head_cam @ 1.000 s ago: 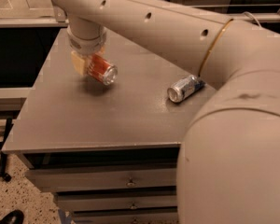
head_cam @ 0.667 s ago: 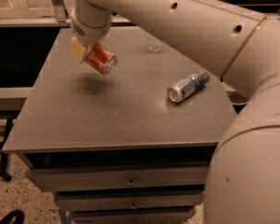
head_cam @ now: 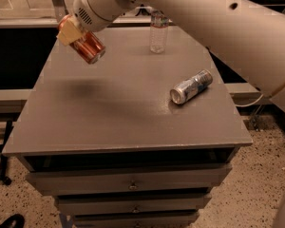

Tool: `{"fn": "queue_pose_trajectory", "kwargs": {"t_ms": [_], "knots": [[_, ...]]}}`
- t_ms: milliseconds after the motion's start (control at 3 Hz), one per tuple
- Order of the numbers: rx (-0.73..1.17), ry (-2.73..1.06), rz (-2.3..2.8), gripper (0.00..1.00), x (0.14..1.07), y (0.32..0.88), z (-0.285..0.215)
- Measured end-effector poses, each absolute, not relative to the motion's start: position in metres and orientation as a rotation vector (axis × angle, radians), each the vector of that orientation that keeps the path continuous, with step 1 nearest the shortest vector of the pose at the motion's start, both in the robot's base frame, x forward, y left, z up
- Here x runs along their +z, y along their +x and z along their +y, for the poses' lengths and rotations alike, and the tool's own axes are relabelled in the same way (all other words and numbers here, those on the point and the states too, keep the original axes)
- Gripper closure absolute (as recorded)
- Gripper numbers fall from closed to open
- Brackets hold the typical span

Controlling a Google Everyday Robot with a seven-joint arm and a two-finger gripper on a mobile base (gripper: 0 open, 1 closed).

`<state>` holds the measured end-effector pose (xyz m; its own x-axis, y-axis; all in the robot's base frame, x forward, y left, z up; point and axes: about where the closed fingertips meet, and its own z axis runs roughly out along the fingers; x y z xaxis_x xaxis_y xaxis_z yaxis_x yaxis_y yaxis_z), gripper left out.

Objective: Place coke can upright

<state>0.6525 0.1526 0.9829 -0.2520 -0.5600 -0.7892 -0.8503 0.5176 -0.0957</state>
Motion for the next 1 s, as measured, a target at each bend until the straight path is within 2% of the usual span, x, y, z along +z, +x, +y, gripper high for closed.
{"fn": "queue_pose_trajectory", "kwargs": {"t_ms": [667, 1000], "knots": [[0.790, -0.989, 1.608, 1.00, 1.018, 0.646, 0.201], [0.822, -0.964, 1.541, 1.00, 1.036, 0.640, 0.218]]}}
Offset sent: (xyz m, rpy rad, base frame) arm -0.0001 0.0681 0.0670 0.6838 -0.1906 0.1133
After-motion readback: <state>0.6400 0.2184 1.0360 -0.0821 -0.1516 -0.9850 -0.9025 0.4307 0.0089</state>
